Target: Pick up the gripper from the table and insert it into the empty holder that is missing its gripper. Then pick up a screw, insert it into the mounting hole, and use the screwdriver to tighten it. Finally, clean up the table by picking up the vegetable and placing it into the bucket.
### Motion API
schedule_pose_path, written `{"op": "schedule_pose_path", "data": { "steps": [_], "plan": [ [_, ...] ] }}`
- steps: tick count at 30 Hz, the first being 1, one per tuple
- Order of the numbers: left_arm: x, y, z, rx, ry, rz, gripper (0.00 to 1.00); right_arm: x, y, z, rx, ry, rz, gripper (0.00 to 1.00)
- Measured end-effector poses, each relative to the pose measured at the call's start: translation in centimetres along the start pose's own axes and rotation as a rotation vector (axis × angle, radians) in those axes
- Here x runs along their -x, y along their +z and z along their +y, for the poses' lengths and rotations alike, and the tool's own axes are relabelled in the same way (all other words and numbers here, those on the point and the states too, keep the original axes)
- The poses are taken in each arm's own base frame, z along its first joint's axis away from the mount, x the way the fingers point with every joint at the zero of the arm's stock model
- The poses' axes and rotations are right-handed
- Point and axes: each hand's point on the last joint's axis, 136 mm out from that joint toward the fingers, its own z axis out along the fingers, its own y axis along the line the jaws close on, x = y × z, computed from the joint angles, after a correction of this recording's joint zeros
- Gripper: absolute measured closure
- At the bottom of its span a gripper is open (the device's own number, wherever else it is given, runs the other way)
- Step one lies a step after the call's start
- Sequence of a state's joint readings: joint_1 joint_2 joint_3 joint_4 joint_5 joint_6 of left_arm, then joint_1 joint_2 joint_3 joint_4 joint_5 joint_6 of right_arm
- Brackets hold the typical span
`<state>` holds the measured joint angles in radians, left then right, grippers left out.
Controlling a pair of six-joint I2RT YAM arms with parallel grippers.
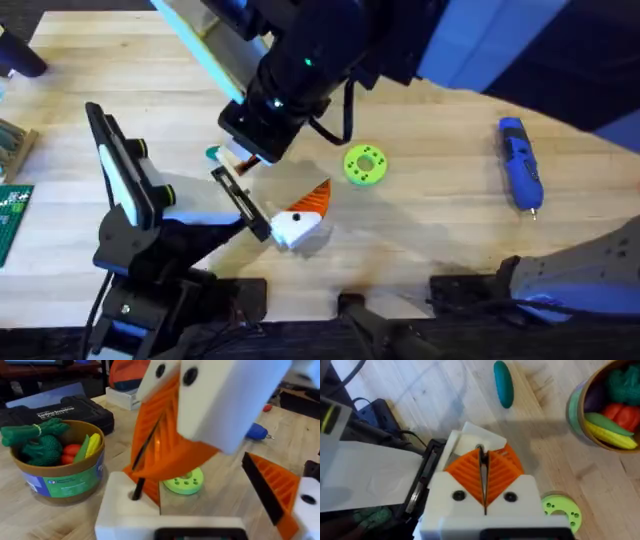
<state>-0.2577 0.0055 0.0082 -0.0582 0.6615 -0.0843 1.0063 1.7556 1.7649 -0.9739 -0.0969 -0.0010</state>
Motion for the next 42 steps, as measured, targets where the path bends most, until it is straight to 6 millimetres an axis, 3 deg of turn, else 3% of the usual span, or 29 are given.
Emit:
{"op": "schedule_pose_path", "data": {
  "steps": [10,20,24,27,38,42],
  "plan": [
    [0.0,0.0,0.0,0.0,-0.006,0.001,0.015,0.6,1.3,0.6,0.009,-0.015,-0.005,0.994],
    [0.0,0.0,0.0,-0.001,-0.006,0.0,0.015,0.6,1.3,0.6,0.009,-0.013,-0.004,0.972],
    [0.0,0.0,0.0,0.0,-0.003,0.0,0.015,0.6,1.2,0.3,-0.003,-0.016,-0.004,0.433],
    [0.0,0.0,0.0,0.002,-0.004,0.0,0.016,0.8,1.0,-1.3,-0.05,-0.002,-0.01,0.047],
    [0.0,0.0,0.0,-0.002,-0.003,0.0,0.016,-0.3,0.7,-2.1,-0.039,0.042,0.029,0.007],
    [0.0,0.0,0.0,-0.002,-0.002,0.0,0.015,-0.7,-0.9,-2.9,-0.039,0.085,0.024,0.007]
  ]
}}
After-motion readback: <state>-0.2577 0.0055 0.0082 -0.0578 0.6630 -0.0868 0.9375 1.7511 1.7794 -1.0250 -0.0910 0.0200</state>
